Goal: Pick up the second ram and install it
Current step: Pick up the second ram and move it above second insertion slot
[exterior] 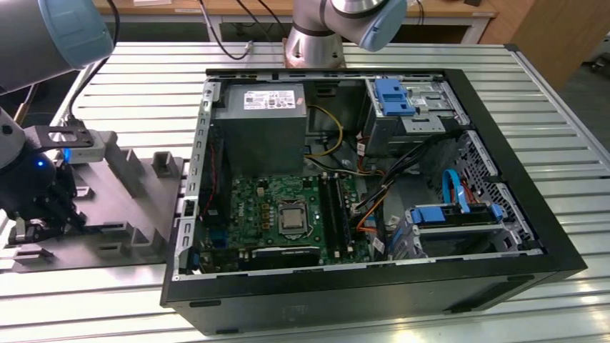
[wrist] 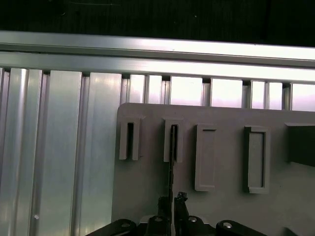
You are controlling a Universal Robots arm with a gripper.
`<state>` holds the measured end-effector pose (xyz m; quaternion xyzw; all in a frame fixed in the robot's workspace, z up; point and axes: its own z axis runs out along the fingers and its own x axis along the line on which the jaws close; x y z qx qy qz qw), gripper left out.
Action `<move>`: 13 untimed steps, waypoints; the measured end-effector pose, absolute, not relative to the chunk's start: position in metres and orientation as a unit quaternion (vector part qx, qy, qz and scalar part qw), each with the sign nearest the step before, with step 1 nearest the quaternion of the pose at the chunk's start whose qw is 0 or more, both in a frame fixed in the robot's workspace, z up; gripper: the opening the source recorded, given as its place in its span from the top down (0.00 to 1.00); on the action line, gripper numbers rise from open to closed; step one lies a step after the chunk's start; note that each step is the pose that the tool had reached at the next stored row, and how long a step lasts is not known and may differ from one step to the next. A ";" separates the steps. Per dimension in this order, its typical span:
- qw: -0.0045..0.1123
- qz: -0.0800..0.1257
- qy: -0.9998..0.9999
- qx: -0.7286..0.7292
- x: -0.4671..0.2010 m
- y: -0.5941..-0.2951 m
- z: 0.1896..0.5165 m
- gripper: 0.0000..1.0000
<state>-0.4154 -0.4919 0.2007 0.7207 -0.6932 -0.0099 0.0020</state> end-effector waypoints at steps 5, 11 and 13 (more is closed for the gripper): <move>0.002 -0.010 -0.693 0.721 -0.415 -0.492 0.201 0.89; 0.002 -0.010 -0.693 0.721 -0.415 -0.492 0.200 0.89; 0.002 -0.010 -0.693 0.721 -0.415 -0.492 0.200 0.89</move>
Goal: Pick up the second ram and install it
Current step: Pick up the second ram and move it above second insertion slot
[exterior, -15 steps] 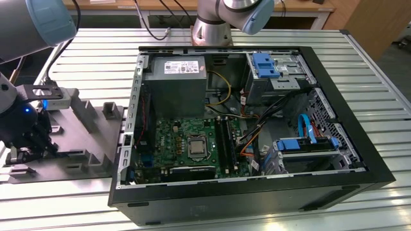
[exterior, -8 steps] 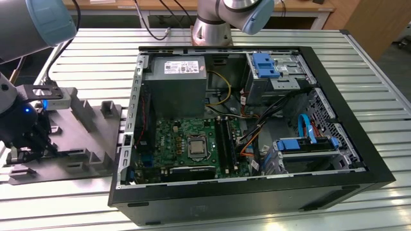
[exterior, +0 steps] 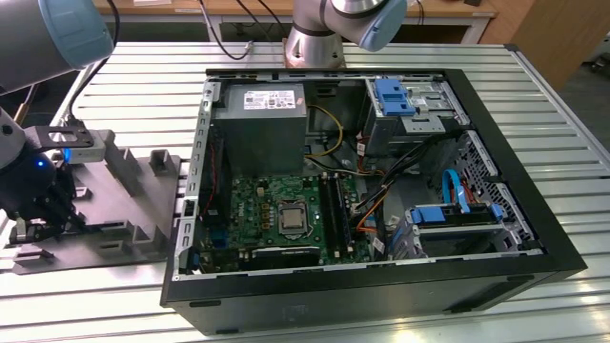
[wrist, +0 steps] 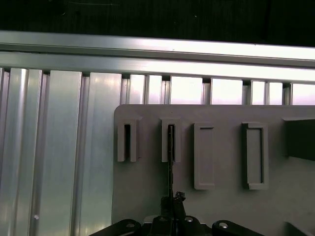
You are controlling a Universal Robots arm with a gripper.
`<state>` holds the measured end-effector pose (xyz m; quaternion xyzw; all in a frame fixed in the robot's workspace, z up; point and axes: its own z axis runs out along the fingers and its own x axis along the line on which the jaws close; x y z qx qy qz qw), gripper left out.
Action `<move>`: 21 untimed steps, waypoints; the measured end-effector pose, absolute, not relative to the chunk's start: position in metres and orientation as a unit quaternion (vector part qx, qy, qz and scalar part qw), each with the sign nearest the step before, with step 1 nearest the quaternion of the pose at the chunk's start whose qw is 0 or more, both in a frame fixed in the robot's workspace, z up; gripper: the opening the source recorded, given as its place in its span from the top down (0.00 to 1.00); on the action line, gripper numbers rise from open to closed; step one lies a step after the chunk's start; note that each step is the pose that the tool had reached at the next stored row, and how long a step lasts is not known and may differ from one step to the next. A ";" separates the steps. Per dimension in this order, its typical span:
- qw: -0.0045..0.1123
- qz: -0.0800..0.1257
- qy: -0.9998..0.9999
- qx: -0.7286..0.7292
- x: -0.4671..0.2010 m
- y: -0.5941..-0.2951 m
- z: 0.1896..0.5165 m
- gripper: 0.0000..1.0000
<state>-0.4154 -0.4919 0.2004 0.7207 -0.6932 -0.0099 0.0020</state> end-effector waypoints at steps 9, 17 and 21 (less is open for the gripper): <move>0.002 -0.010 -0.714 0.700 -0.415 -0.492 0.200 0.89; 0.001 -0.010 -0.722 0.692 -0.415 -0.492 0.201 0.89; 0.001 -0.010 -0.722 0.692 -0.415 -0.492 0.201 0.89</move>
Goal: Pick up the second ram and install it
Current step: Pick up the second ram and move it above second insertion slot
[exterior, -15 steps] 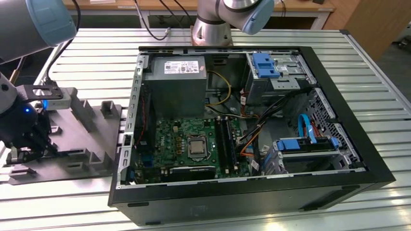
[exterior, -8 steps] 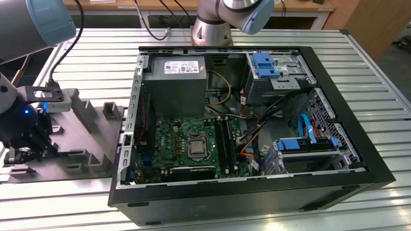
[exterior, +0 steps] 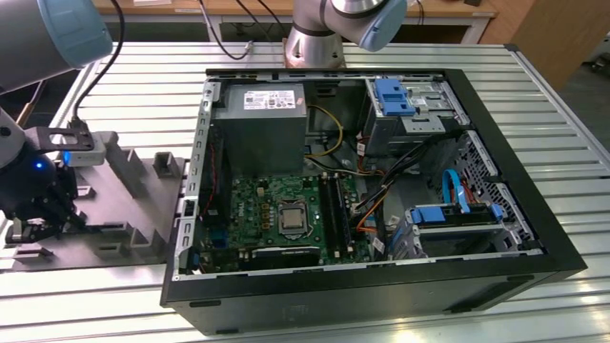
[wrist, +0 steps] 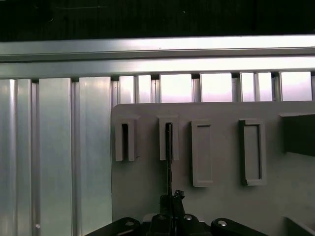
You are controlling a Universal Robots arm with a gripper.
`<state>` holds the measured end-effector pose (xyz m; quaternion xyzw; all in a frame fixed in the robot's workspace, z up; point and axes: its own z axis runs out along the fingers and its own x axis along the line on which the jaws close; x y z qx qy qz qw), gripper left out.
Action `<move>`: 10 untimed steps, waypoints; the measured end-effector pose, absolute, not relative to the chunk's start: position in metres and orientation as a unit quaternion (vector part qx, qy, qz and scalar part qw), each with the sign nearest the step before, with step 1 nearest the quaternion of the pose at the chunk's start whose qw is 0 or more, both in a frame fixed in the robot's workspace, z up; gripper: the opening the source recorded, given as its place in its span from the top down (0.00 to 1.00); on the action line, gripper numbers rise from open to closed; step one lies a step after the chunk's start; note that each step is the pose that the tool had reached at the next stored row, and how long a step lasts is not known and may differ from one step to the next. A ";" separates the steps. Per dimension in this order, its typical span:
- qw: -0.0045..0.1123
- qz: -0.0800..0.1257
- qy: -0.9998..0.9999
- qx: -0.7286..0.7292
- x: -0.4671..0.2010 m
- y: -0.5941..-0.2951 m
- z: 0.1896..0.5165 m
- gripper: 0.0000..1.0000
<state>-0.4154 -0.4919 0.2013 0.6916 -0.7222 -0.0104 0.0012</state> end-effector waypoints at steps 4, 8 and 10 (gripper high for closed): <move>-0.005 -0.015 -0.722 0.692 -0.415 -0.492 0.201 0.89; -0.005 -0.015 -0.722 0.692 -0.415 -0.492 0.201 0.89; -0.006 -0.016 -0.722 0.692 -0.416 -0.492 0.201 0.89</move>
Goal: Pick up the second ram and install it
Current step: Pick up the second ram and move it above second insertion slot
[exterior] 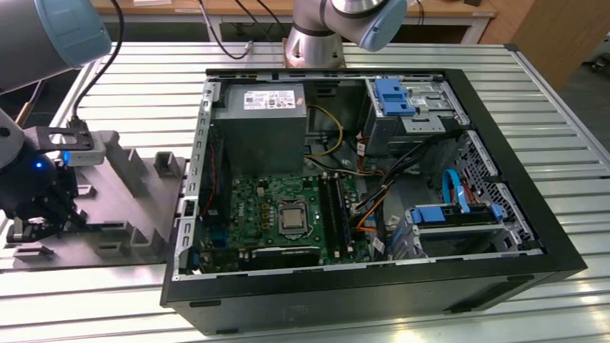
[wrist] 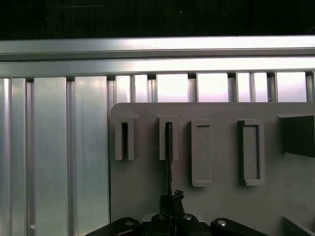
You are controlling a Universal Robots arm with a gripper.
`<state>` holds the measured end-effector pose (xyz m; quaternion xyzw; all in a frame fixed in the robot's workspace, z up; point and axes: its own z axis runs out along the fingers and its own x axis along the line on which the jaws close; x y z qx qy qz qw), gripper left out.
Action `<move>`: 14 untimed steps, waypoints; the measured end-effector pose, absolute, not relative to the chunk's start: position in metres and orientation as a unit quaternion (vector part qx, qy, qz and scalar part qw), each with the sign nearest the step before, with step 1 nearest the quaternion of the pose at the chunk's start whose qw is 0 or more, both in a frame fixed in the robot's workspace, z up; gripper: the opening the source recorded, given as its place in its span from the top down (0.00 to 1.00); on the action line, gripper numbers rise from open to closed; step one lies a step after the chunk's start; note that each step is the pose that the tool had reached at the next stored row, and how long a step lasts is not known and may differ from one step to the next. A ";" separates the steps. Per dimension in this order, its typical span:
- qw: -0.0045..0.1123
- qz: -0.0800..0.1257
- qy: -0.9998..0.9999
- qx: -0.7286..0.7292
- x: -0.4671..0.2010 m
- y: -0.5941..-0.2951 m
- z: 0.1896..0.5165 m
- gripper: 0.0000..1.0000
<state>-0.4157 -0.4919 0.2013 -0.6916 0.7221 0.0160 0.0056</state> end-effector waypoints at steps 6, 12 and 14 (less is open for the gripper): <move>0.006 0.016 0.718 -0.696 -0.416 -0.492 0.201 0.89; 0.006 0.016 0.705 -0.709 -0.416 -0.492 0.203 0.89; 0.006 0.016 0.705 -0.709 -0.416 -0.492 0.203 0.89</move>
